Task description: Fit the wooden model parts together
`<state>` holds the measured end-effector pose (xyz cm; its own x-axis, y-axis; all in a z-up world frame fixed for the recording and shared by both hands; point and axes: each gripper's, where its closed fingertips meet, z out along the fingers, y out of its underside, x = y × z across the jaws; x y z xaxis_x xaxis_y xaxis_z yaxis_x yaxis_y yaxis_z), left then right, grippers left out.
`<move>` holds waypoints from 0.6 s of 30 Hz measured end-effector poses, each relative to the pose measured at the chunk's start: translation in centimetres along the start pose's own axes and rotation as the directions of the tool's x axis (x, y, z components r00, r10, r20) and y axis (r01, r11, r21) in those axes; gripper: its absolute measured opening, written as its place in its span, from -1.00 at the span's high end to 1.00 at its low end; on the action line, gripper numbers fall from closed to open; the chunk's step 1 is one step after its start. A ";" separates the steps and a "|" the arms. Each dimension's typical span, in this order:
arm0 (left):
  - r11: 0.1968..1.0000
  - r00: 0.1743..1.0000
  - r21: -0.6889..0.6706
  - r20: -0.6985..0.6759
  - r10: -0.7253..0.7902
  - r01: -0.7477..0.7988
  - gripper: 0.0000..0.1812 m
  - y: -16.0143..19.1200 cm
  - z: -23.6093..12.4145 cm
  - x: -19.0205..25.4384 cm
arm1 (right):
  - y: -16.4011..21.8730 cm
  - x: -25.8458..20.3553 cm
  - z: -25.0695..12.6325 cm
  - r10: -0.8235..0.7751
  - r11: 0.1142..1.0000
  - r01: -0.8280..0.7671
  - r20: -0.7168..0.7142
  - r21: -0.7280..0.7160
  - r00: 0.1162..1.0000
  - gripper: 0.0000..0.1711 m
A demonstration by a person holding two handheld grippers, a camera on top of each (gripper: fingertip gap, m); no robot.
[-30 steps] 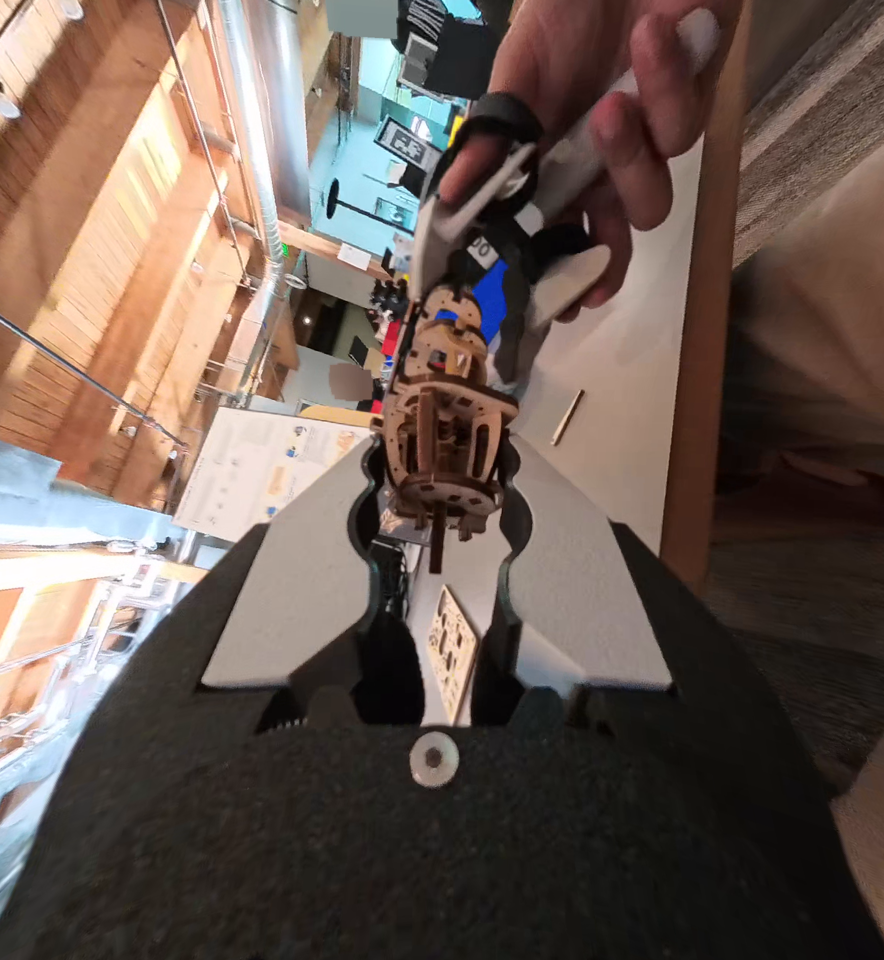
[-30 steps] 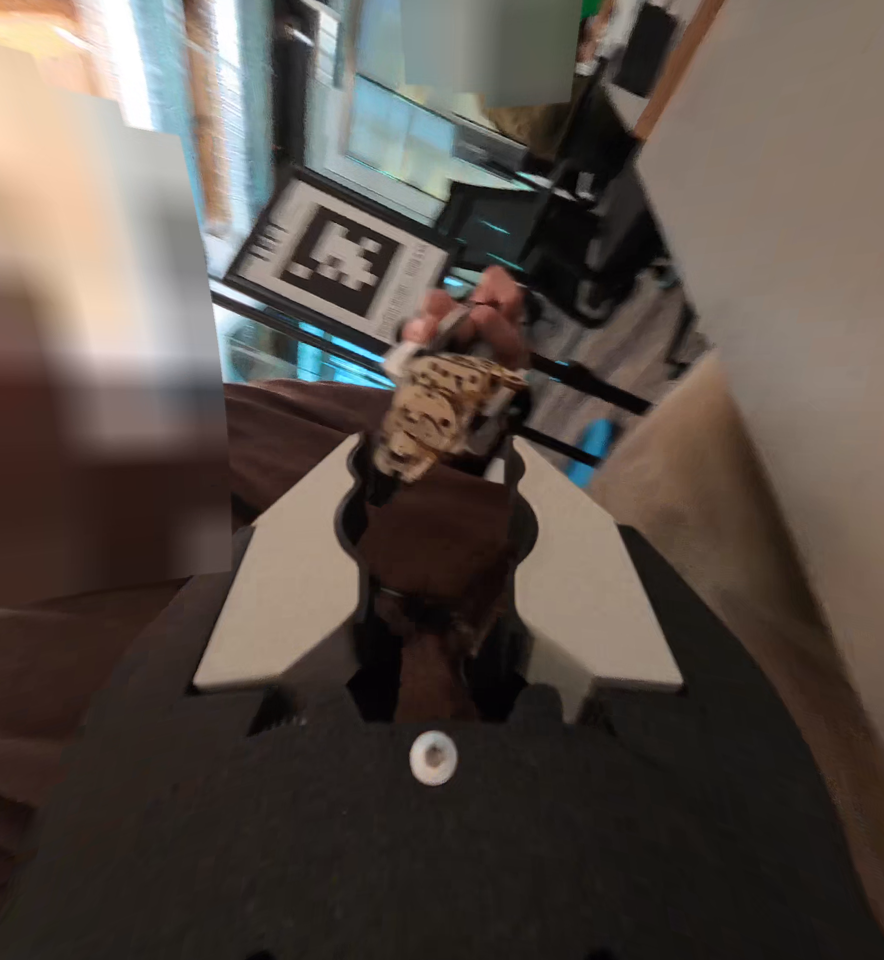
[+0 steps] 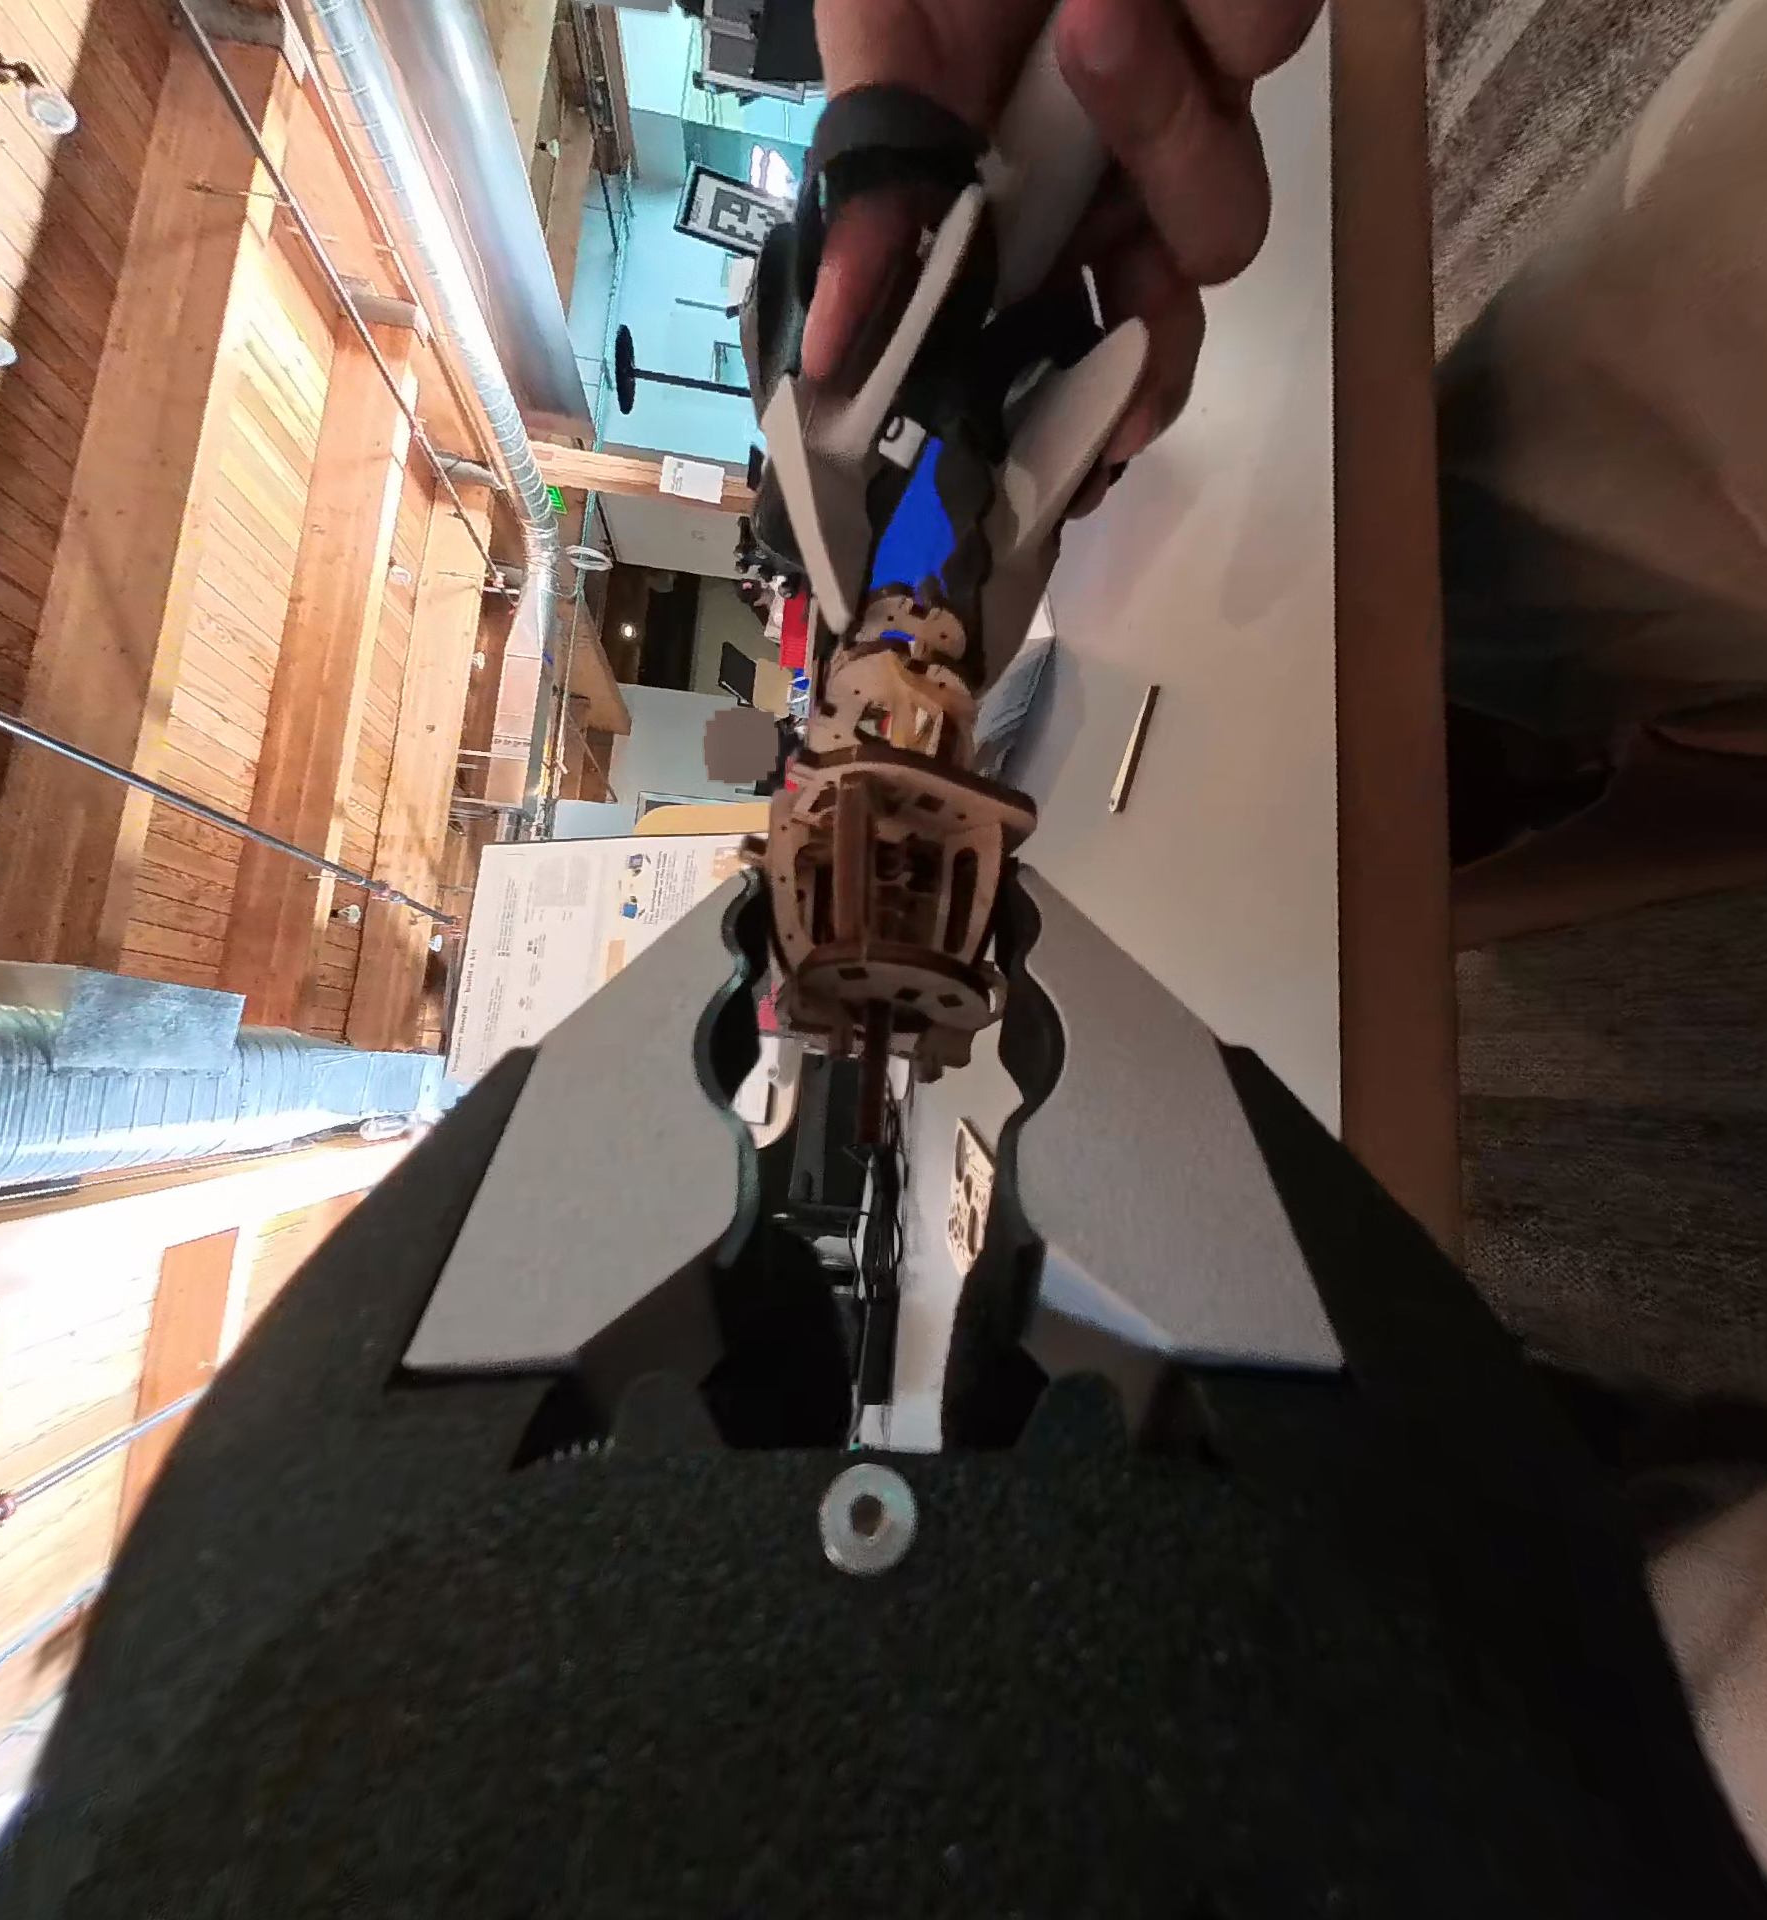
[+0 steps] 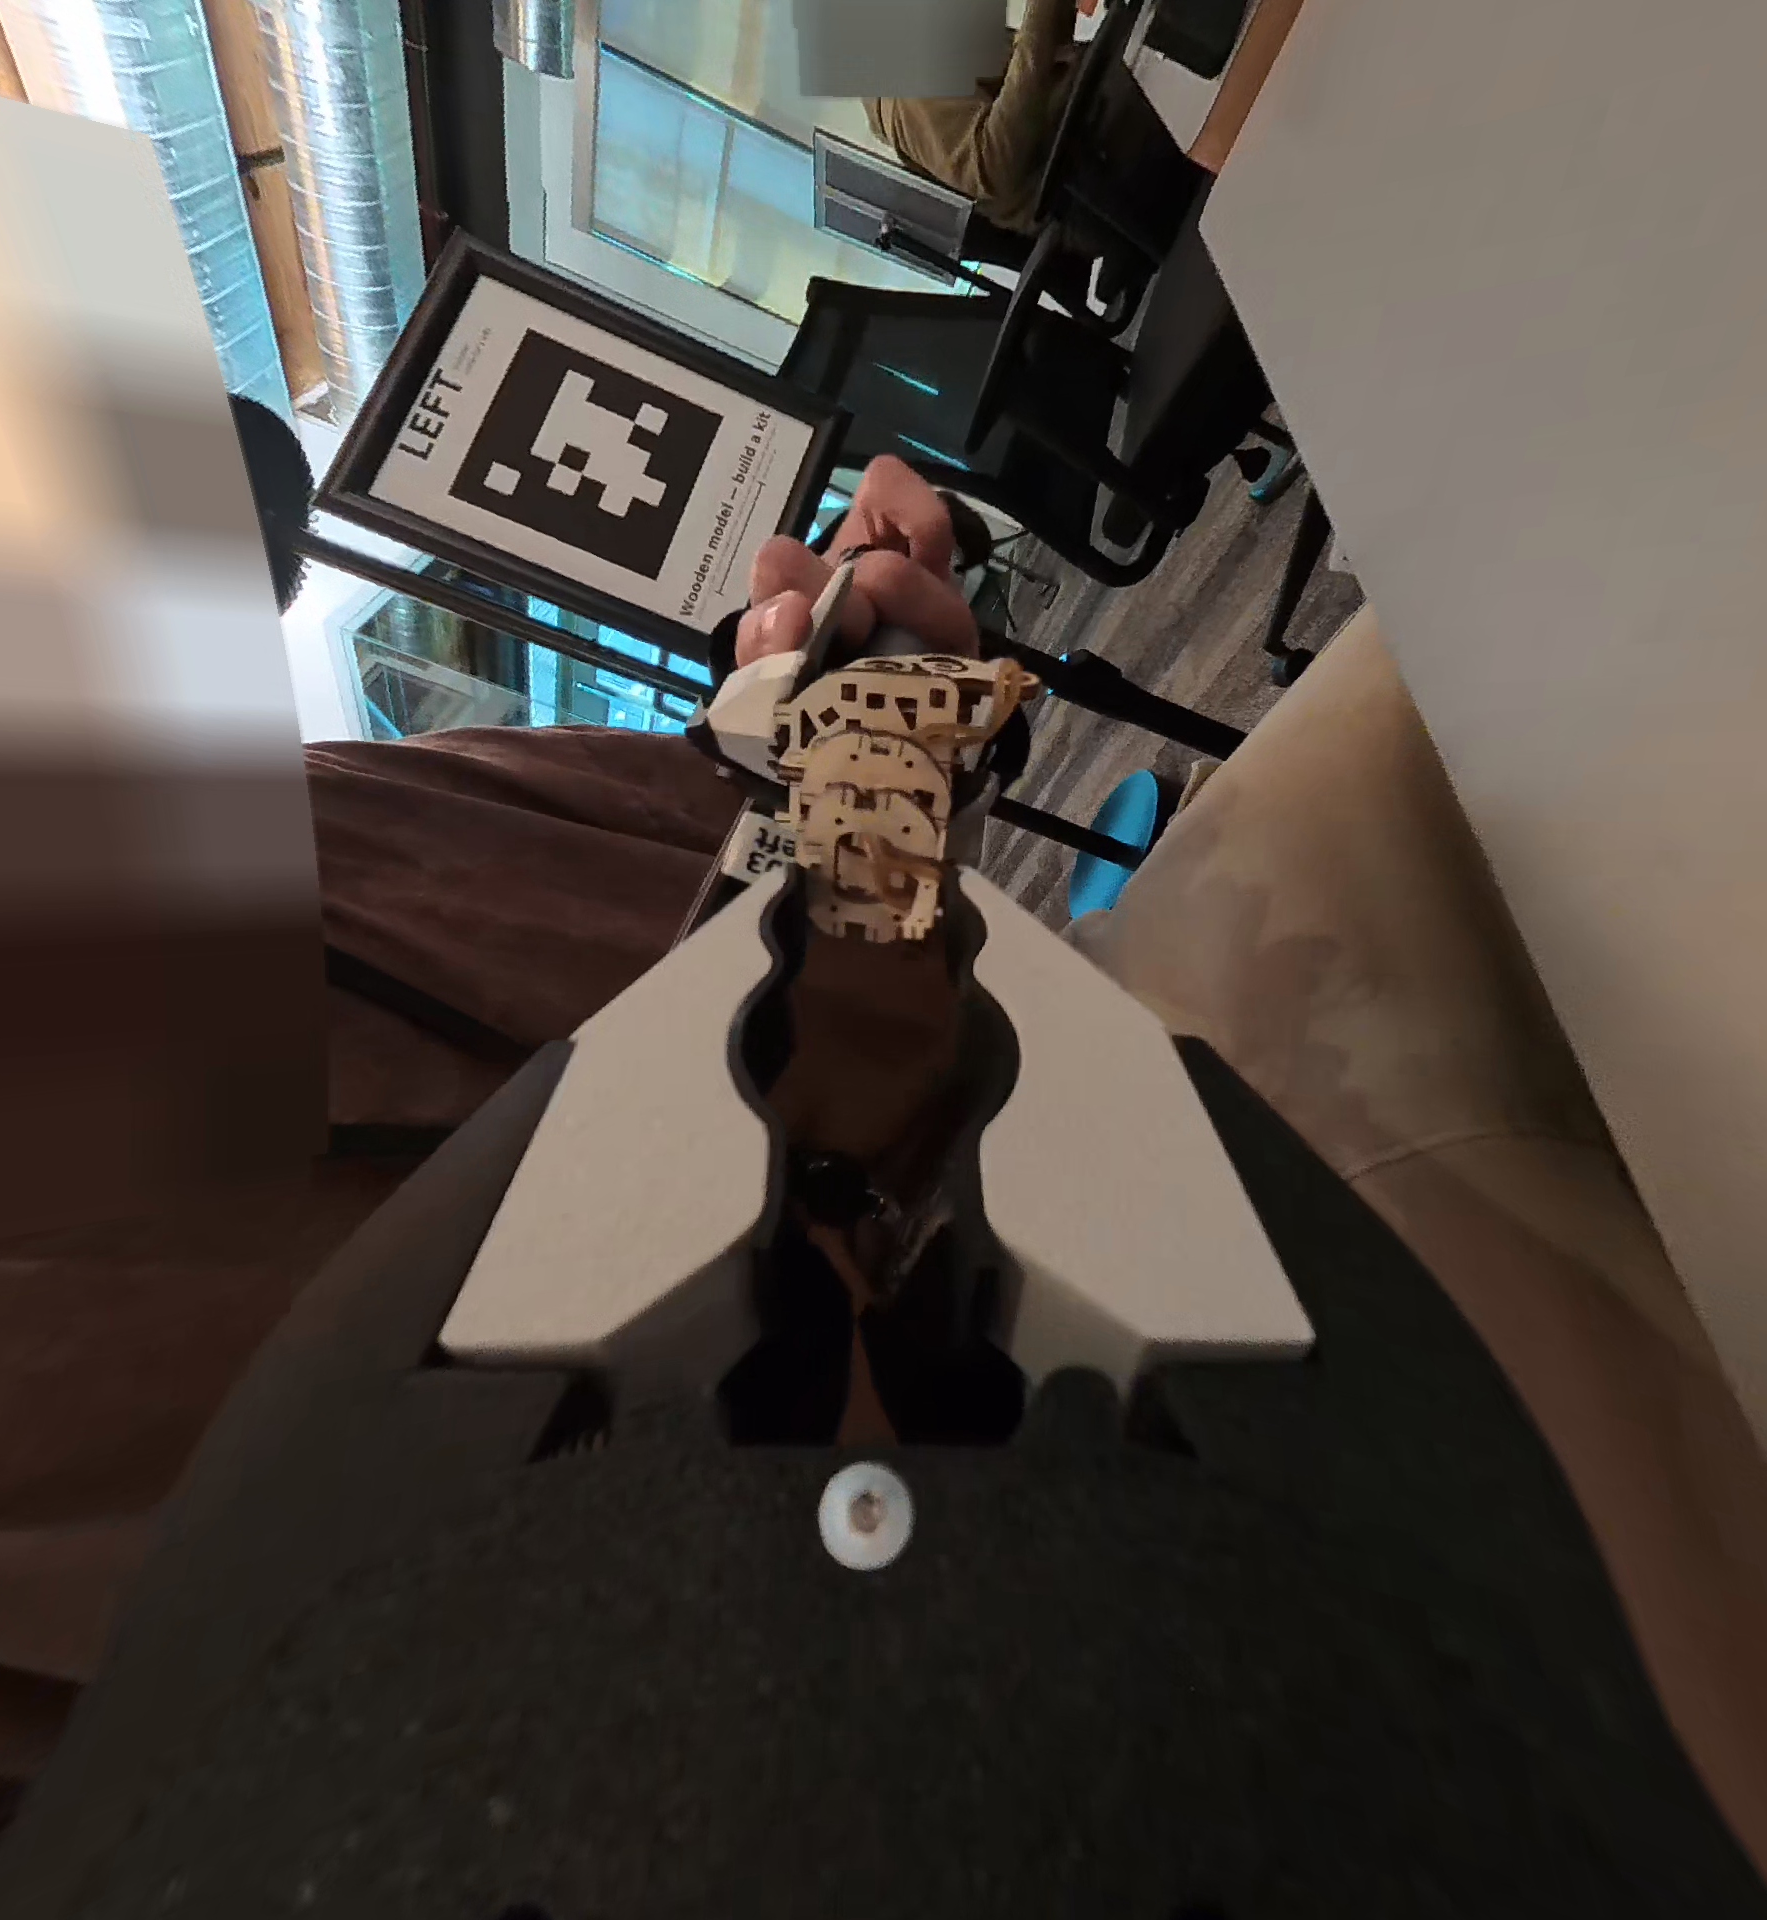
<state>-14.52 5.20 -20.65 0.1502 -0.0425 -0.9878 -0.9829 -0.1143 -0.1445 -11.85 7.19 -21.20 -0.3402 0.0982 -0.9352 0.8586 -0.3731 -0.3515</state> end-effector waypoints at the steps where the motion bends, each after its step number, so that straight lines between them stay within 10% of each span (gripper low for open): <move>1: 1.000 1.000 0.003 -0.003 -0.008 0.008 0.55 0.1 0.0 0.1 | -0.1 0.0 0.0 0.012 1.000 -0.012 0.003 0.007 1.000 0.70; 18: 0.999 0.999 -0.013 0.008 0.033 -0.032 0.55 0.0 0.0 0.0 | 0.1 -0.1 0.1 0.074 0.997 -0.075 0.056 0.021 0.996 0.74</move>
<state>-14.55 5.18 -20.60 0.1172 -0.0378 -0.9924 -0.9857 -0.1260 -0.1116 -11.78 7.07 -21.09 -0.2972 0.0185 -0.9546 0.8735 -0.3984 -0.2797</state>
